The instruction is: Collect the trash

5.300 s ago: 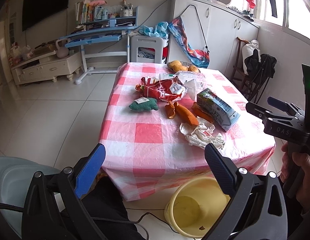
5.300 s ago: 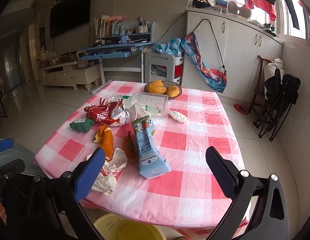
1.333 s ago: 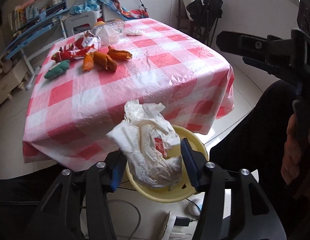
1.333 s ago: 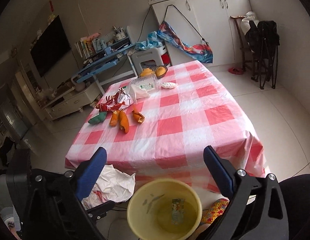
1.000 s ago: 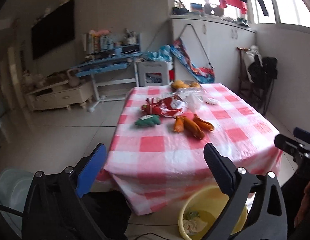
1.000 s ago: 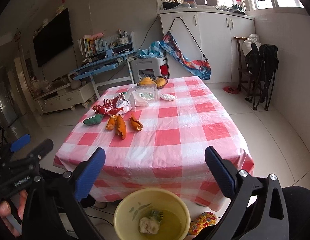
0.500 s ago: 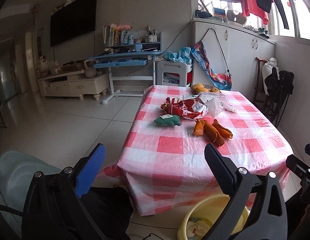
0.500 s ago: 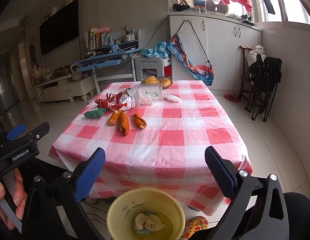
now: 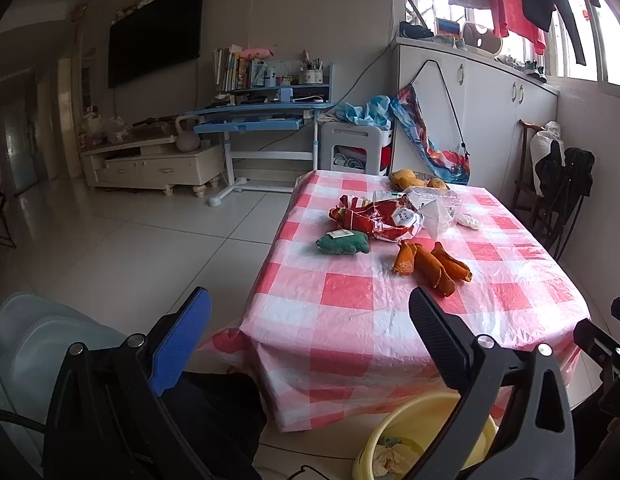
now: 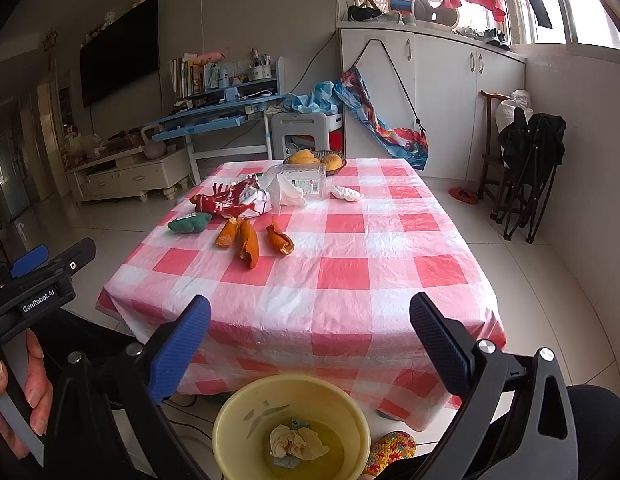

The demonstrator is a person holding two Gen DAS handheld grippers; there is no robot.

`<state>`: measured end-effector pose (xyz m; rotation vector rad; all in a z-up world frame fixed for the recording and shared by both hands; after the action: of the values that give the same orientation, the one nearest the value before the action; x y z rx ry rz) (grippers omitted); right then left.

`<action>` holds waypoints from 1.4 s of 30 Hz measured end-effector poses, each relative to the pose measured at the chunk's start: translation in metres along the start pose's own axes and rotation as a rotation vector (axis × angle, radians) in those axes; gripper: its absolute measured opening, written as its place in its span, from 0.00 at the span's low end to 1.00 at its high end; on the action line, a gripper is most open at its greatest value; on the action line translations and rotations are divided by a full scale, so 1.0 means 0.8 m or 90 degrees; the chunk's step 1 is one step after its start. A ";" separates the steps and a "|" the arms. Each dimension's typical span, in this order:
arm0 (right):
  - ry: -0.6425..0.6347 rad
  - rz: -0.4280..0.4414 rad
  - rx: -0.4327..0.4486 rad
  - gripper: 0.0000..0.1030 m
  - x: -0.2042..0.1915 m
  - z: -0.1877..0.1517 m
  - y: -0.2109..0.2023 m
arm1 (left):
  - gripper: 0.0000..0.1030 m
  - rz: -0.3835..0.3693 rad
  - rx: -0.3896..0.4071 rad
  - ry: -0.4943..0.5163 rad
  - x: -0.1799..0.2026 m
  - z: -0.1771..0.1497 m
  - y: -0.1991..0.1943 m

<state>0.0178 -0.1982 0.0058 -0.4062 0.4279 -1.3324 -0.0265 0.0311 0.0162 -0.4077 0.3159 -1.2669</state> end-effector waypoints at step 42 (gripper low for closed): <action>-0.001 0.004 -0.010 0.93 -0.002 -0.004 0.007 | 0.93 0.002 -0.006 0.000 -0.003 0.000 0.004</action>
<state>0.0202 -0.1956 0.0002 -0.4186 0.4375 -1.3225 -0.0242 0.0339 0.0147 -0.4147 0.3223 -1.2631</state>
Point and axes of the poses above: each gripper's, at about its wrist camera, not at the fingertips, and y roughly the way its jaws point, x to its right, z to its top, the point moved 3 cm from there along y, roughly the way its jaws point, and after that the axes turned 2 degrees about x, right-handed, at the moved point
